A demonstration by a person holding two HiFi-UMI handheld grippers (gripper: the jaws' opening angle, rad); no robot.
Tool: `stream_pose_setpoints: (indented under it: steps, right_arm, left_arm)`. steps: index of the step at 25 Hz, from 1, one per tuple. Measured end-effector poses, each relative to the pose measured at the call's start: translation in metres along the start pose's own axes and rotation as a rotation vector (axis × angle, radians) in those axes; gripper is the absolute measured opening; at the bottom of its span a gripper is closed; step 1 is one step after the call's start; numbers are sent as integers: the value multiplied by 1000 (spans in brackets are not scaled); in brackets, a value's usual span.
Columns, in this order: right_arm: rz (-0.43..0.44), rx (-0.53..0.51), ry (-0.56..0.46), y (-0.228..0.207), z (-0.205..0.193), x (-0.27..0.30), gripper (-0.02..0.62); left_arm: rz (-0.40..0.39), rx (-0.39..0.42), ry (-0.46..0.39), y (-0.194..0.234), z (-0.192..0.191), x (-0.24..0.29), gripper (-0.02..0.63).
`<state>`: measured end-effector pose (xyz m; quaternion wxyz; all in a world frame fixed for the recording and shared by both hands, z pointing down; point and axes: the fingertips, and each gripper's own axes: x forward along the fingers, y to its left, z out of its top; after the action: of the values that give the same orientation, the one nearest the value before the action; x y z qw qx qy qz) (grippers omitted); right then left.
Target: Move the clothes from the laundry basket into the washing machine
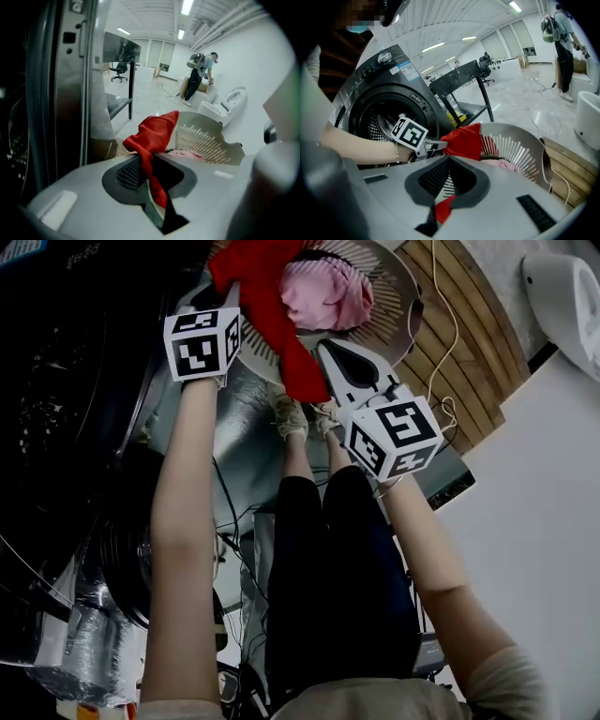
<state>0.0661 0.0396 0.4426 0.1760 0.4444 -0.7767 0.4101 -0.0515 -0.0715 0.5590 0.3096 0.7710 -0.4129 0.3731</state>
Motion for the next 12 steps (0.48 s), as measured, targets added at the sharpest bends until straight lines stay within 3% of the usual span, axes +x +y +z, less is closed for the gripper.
stream_pose_setpoints:
  steps: [3,8,12]
  right_arm:
    - [-31,-7,-3,-9,5,-1,8]
    - [-67,-50,-6,-21,18,1,9]
    - [47,32,-7,-13,25,21,39]
  left_arm:
    - [21,52,-43,-7,6,-21,37]
    - [-102,0,-137,-52,4,-92,26]
    - [-161,-63,-136,-90,-19,-148,26]
